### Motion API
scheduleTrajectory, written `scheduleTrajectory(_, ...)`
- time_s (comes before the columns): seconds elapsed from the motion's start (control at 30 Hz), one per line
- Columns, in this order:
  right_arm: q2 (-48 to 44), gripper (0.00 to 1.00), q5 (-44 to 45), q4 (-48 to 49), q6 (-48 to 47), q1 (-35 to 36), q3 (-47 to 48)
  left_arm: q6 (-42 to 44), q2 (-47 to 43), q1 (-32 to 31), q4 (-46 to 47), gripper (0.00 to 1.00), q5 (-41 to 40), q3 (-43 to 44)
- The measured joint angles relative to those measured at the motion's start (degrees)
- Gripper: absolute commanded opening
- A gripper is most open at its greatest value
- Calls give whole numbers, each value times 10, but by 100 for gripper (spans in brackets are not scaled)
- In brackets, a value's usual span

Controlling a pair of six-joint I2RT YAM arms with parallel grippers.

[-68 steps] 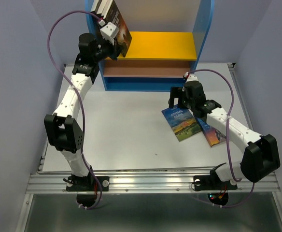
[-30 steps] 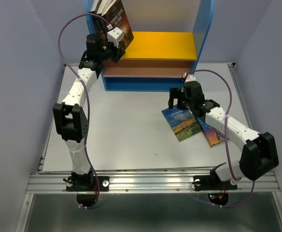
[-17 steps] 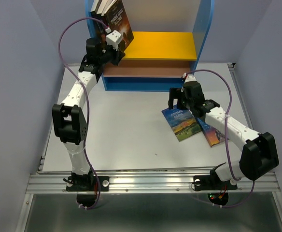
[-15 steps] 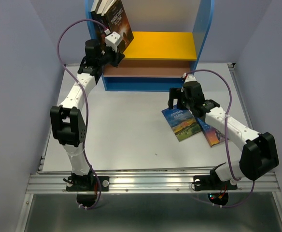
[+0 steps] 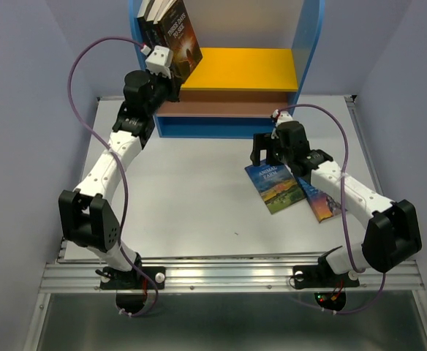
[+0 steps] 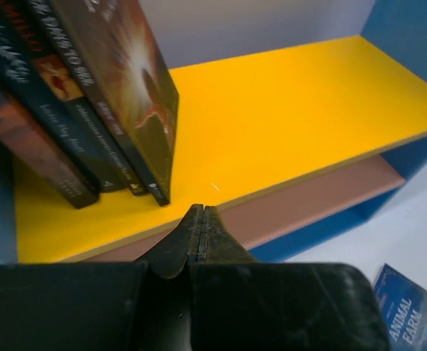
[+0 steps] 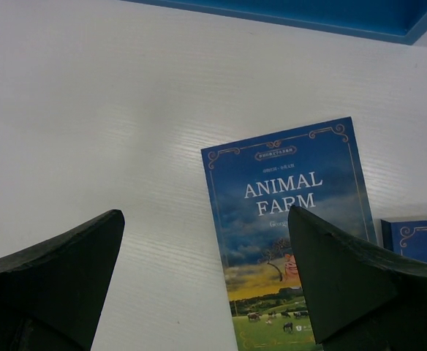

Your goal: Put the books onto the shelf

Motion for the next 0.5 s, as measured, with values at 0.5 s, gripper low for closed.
scheduleTrajectory(0.5,-14,100,-10,12,-11,0,6,-33,121,5,6,0,-106,80)
